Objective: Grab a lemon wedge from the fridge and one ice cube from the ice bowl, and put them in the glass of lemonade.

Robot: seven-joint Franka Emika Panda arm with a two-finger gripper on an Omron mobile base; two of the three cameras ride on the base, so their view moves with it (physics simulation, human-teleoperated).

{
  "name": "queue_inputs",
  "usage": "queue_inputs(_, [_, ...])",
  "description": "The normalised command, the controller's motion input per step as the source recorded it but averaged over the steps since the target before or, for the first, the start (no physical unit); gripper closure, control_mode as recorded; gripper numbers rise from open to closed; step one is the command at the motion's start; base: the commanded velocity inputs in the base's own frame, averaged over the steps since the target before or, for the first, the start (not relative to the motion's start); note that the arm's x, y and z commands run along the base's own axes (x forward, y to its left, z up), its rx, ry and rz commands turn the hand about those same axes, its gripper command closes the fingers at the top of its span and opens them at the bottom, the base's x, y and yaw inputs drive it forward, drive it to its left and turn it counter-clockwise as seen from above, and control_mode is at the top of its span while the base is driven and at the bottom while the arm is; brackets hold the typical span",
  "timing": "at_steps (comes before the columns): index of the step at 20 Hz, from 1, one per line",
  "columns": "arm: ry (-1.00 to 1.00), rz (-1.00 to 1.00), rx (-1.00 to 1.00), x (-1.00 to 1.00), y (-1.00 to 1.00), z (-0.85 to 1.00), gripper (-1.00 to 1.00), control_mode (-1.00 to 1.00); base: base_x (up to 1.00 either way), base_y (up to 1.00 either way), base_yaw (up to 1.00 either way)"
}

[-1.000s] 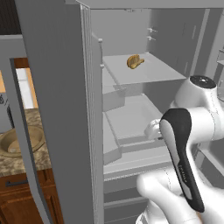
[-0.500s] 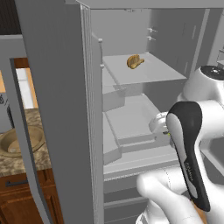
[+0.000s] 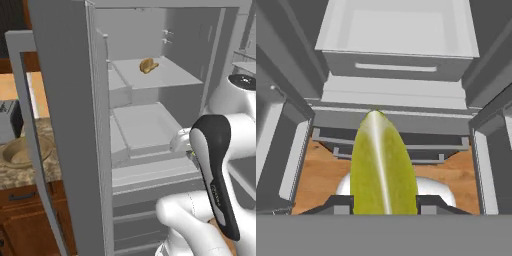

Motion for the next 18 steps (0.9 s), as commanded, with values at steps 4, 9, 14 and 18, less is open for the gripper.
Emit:
queue_inputs(4, [0.0, 0.0, 0.0, 0.0, 0.0, 0.0, 1.0, 1.0, -1.0, -0.09, -0.07])
queue_inputs(9, [0.0, 0.0, 0.0, 0.0, 0.0, 0.0, 1.0, 1.0, -0.81, 0.03, 0.46])
queue_inputs(14, [0.0, 0.0, 0.0, 0.0, 0.0, 0.0, 1.0, 1.0, 0.0, 0.01, 1.0])
queue_inputs(18, [0.0, 0.0, 0.0, 0.0, 0.0, 0.0, 1.0, 1.0, 0.0, 0.0, 0.94])
